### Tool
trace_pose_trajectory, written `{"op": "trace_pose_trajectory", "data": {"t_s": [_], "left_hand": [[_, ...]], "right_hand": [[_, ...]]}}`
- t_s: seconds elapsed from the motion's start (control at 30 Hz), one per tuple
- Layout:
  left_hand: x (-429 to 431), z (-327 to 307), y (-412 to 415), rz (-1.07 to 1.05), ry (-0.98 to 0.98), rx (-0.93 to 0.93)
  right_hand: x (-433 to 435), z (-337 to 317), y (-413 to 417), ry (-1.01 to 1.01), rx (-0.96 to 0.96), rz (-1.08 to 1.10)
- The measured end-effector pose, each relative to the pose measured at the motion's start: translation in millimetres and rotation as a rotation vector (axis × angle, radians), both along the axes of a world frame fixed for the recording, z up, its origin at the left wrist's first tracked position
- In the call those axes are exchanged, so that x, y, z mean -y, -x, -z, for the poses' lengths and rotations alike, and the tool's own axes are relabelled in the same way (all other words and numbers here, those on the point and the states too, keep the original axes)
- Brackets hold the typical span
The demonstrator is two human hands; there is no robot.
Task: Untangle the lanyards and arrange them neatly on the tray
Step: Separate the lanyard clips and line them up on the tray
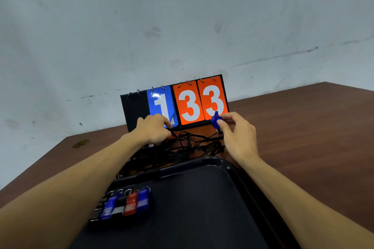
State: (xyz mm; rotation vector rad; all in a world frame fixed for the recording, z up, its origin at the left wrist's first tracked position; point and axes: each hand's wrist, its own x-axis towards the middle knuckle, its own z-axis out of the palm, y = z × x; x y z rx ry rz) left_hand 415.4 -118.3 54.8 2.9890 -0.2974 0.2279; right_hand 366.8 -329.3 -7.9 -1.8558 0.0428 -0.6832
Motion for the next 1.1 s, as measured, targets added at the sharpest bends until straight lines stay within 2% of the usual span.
{"op": "trace_pose_trajectory", "data": {"t_s": [0.13,0.2,0.27,0.33,0.43,0.57,0.67,0.73,0.93,1.1], "left_hand": [[-5.0,-4.6,3.7,0.052,-0.303,0.059],[-6.9,-9.2,5.1,0.092,-0.367,-0.002],[-7.6,-14.5,7.8,0.104,-0.305,-0.057],[-8.5,-19.2,12.8,0.101,-0.103,-0.096],[-8.6,-23.7,26.1,0.099,0.173,-0.112],[-9.9,-23.3,55.6,0.097,0.422,-0.144],[-13.2,-17.5,81.1,0.088,0.556,-0.204],[-16.0,-13.3,95.9,0.097,0.553,-0.238],[-22.0,1.2,124.2,0.178,0.414,-0.289],[-26.9,9.7,136.8,0.173,0.401,-0.318]], "right_hand": [[-4.0,-5.3,2.8,-0.1,0.028,-0.083],[-4.2,-8.5,3.3,-0.311,0.001,-0.175],[-2.5,-12.9,5.1,-0.608,-0.029,-0.31],[-0.7,-16.1,6.4,-0.65,-0.041,-0.354],[-6.5,-18.6,11.0,-0.389,-0.029,-0.362],[-20.6,-17.9,22.9,0.164,0.066,-0.459],[-26.9,-15.6,29.9,0.584,0.056,-0.569],[-29.6,-17.8,33.9,0.759,0.032,-0.624],[-34.9,-23.6,41.6,0.923,-0.014,-0.767],[-37.7,-23.8,41.7,0.845,-0.105,-0.857]]}}
